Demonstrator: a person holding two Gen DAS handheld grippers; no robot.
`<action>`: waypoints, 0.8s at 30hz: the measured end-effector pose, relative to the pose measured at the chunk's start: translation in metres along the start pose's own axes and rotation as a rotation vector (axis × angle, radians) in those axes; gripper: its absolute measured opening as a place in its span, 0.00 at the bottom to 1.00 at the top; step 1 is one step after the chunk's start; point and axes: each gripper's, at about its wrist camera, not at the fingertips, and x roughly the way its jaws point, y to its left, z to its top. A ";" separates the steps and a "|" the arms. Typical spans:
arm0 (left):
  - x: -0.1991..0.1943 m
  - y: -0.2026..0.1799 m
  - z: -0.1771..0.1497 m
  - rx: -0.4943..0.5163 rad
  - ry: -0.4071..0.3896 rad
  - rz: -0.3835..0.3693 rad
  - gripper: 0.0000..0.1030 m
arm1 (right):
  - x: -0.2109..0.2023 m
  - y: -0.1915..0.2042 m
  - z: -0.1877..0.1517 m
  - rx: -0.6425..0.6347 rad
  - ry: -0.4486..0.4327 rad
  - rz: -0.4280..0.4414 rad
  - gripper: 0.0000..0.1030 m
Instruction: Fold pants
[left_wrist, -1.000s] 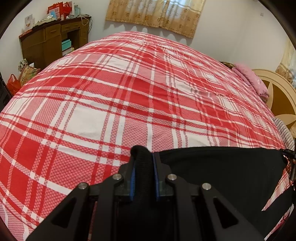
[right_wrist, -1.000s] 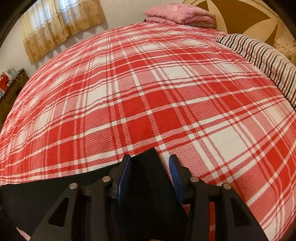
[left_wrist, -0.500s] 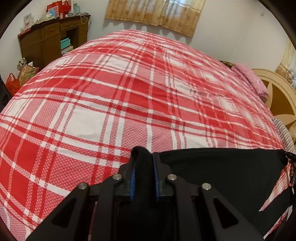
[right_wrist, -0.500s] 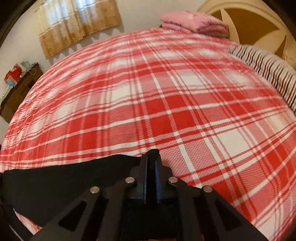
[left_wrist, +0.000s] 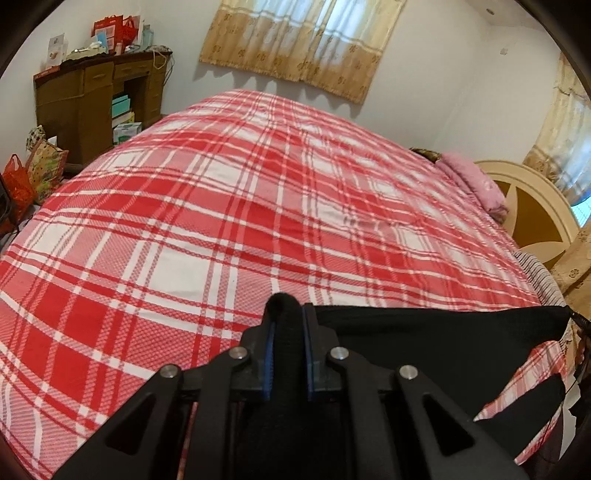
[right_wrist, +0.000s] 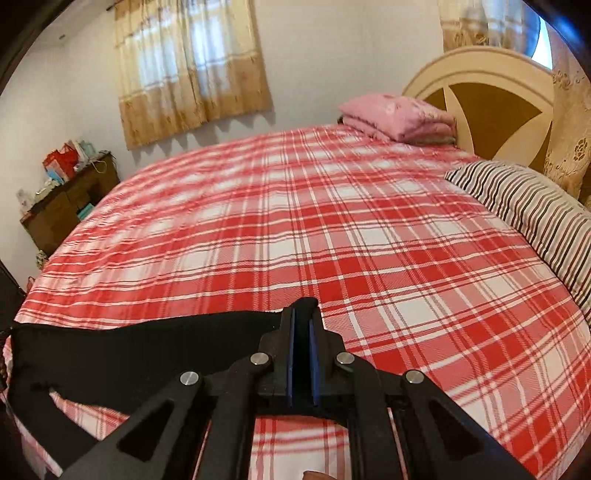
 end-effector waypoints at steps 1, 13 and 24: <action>-0.004 0.000 0.000 0.001 -0.009 -0.010 0.12 | -0.005 -0.001 -0.001 -0.001 -0.007 0.005 0.06; -0.048 0.008 -0.014 -0.018 -0.126 -0.154 0.12 | -0.064 -0.015 -0.045 0.017 -0.085 0.075 0.06; -0.086 0.013 -0.030 0.043 -0.208 -0.206 0.12 | -0.105 -0.041 -0.092 0.063 -0.135 0.117 0.05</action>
